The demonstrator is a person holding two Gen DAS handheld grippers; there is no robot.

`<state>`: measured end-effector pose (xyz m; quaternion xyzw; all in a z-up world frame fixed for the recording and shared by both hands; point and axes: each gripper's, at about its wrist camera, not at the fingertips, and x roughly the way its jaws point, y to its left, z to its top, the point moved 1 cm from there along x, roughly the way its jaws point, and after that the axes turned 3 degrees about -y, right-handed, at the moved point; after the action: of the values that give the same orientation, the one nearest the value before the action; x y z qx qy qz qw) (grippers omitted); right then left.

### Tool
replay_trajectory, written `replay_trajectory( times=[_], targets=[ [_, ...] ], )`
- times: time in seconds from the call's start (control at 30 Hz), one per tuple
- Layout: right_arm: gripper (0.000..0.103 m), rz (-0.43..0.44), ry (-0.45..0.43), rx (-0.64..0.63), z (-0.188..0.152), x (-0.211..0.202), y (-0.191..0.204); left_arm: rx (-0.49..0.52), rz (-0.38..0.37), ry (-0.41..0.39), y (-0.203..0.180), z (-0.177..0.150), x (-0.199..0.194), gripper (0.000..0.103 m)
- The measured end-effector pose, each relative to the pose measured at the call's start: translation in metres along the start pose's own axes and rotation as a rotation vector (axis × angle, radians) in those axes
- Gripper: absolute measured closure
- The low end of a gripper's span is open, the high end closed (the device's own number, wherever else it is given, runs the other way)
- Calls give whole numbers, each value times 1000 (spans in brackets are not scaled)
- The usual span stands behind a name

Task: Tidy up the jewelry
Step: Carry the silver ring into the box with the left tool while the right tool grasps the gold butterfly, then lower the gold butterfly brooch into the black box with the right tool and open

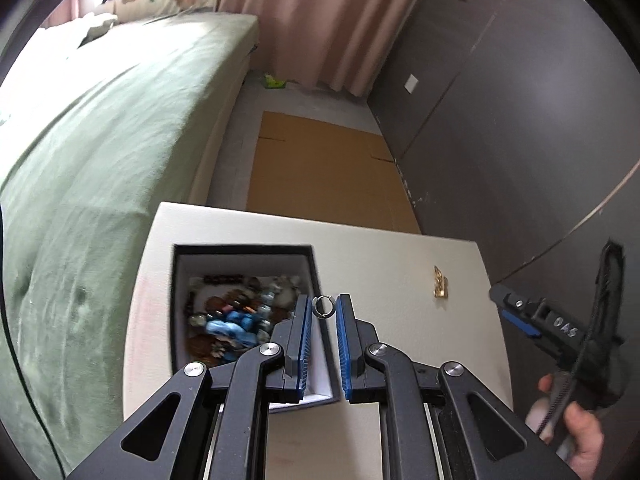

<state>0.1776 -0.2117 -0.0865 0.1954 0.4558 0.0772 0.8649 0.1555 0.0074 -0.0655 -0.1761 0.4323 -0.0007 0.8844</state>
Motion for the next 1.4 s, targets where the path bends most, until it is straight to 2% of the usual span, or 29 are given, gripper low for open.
replay_trajectory(
  times=[0.17,0.27,0.47,0.6,0.67,0.83,0.93,1.1,1.23,1.33,1.37,1.4],
  targets=[
    [42,-31,-42,-46,-2,13,7,-37,-16,4,16,2,2,90],
    [47,-47,-40,-76,-4,21,12,-53,-7,8,29,2,3,90],
    [50,-111,-53,-192,-11,38,33,-74,-5,24,47,3,3,90],
    [58,-142,-42,-226,-15,51,40,-80,-5,37,56,2,5,90],
    [61,-175,-44,-242,-17,58,43,-85,-8,44,59,1,5,90],
    [77,-279,-71,-325,-18,61,51,-82,-6,51,62,1,6,90],
    [87,-260,-64,-333,-17,54,51,-79,-8,53,63,1,4,90],
    [86,-222,-35,-324,-17,44,51,-73,-26,56,62,-1,-1,90],
    [86,-167,-56,-304,-15,24,55,-68,-40,73,58,-5,-5,90],
    [86,-116,-78,-287,-17,7,60,-94,-76,93,57,-8,-6,89],
    [86,-102,-84,-282,-17,3,62,-106,-92,103,57,-9,-6,87],
    [86,-83,-89,-273,-19,-3,64,-116,-103,114,58,-11,-7,74]
  ],
)
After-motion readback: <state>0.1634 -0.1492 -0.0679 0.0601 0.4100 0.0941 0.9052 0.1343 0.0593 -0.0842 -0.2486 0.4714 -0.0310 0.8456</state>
